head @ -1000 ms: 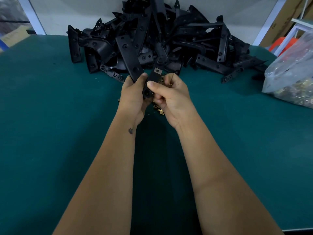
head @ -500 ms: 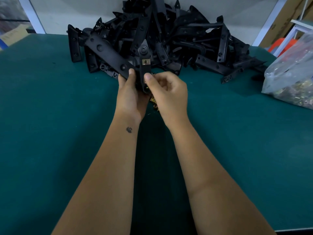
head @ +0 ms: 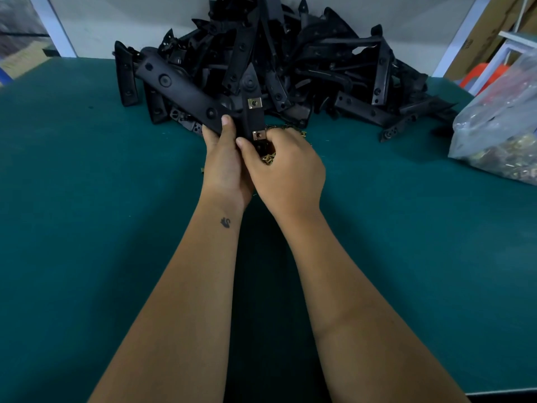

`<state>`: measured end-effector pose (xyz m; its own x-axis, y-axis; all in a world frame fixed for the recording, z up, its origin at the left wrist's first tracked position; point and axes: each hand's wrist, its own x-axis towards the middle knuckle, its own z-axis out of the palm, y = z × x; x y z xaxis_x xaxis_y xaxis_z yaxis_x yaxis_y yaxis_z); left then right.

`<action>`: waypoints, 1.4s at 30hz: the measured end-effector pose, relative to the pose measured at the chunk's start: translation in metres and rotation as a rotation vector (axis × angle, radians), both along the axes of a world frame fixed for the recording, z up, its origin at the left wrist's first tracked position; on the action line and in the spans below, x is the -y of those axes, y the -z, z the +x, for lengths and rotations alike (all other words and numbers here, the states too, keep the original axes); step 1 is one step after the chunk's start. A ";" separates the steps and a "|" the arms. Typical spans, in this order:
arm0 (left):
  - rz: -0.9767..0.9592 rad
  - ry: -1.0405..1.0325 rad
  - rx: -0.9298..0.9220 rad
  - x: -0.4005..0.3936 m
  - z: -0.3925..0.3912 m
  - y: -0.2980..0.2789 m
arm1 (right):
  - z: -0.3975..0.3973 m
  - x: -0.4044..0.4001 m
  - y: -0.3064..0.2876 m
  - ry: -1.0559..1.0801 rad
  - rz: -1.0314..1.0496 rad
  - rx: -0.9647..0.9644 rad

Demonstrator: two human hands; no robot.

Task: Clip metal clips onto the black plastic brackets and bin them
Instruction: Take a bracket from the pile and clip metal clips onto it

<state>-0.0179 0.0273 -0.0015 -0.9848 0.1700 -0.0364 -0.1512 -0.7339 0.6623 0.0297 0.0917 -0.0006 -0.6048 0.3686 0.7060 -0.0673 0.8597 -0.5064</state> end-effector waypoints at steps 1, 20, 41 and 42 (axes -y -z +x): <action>-0.002 0.005 -0.006 0.000 0.001 0.000 | 0.000 0.000 0.000 0.008 0.019 -0.006; -0.043 0.004 -0.022 -0.001 -0.001 0.002 | 0.001 0.002 -0.001 0.034 0.020 -0.011; -0.179 0.142 -0.079 -0.008 0.000 0.004 | 0.003 -0.004 -0.009 0.025 -0.297 -0.009; -0.167 0.142 -0.066 -0.008 0.000 0.004 | 0.002 -0.004 -0.009 0.023 -0.298 -0.016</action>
